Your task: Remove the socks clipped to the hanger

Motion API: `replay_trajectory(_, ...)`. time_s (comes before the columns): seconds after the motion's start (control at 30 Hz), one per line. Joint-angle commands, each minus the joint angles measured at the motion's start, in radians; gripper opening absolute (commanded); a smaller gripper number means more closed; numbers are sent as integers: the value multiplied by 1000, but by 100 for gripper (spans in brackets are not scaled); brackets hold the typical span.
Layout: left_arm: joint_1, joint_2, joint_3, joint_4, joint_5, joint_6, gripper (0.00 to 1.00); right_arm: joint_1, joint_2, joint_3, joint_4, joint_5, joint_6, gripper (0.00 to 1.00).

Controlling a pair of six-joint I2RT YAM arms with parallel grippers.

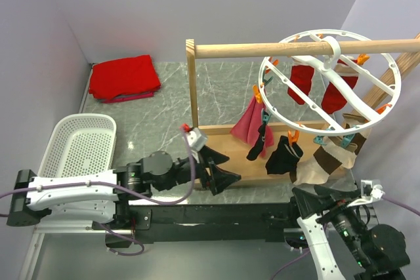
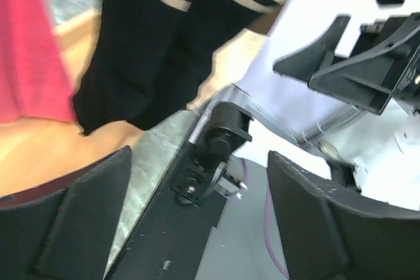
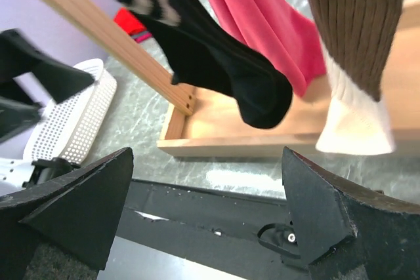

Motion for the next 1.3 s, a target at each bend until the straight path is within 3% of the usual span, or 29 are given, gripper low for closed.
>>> replay_trajectory(0.0, -2, 80, 95, 128, 163, 40, 83, -2, 31, 45, 35, -47, -70, 100)
replay_trajectory(0.2, -2, 198, 169, 180, 262, 44, 77, -2, 60, 40, 136, -136, -96, 100)
replay_trajectory(0.43, -2, 253, 171, 263, 300, 11, 77, -3, 90, -12, 306, -213, -157, 87)
replay_trajectory(0.83, -2, 249, 154, 303, 294, -28, 86, -5, 19, -273, 550, -212, -225, 80)
replay_trajectory(1.0, -2, 252, 152, 295, 277, -31, 88, -6, 10, -314, 585, -236, -208, 68)
replay_trajectory(1.27, -2, 255, 132, 318, 283, -52, 90, -6, 45, -299, 558, -210, -168, 65)
